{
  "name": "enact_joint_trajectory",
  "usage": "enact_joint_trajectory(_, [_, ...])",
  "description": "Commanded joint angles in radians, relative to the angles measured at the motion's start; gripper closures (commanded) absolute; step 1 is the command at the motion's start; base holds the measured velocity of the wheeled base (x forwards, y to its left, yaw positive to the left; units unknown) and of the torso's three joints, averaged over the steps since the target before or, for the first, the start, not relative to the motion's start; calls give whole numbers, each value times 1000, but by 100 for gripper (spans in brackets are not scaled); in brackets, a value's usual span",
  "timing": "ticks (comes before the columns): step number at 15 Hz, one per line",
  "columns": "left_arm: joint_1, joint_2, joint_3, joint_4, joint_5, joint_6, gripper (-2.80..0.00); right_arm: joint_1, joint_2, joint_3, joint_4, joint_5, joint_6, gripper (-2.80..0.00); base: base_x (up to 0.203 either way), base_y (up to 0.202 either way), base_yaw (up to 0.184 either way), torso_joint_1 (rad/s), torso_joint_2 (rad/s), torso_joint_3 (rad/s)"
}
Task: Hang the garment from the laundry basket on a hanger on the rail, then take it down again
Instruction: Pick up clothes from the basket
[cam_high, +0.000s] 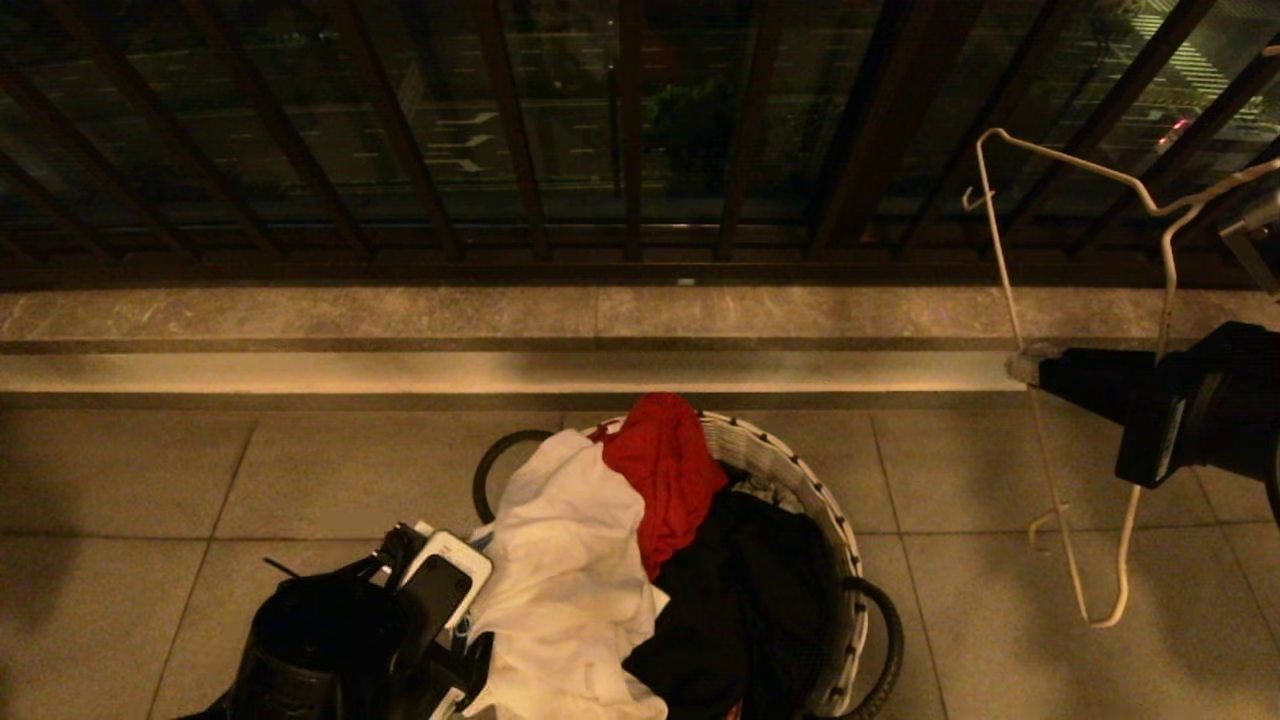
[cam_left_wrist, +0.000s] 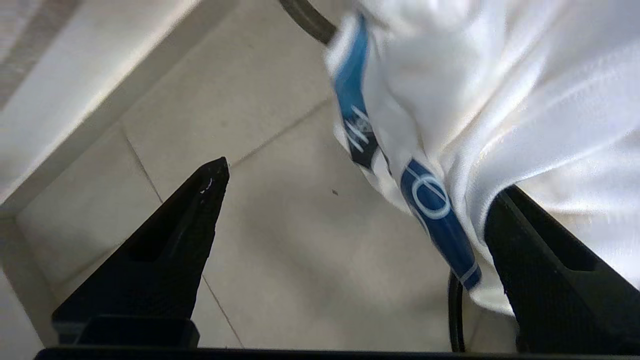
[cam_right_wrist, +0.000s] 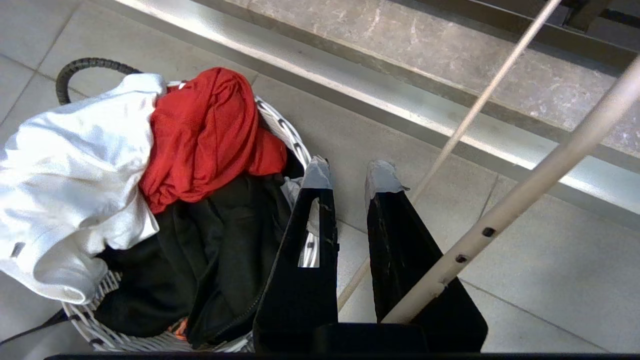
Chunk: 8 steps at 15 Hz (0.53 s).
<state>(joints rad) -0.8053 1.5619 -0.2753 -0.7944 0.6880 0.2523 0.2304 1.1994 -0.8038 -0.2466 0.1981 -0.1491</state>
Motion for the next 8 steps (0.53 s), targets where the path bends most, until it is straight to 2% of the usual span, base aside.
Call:
enact_joint_trajectory(1, [-1,-3,-12,-5,5,0,-280,1,2,0,-2,1,-1,0,0,0,0,0,0,0])
enact_joint_trajectory(5, [-14,45,-17,-30,1,-39,-280,1,2,0,-2,1,-2,0,0,0,0,0,0,0])
enact_joint_trajectory(8, [-37,134,5,-160,2,-52,-280,1,2,0,-3,1,-2,0,0,0,0,0,0,0])
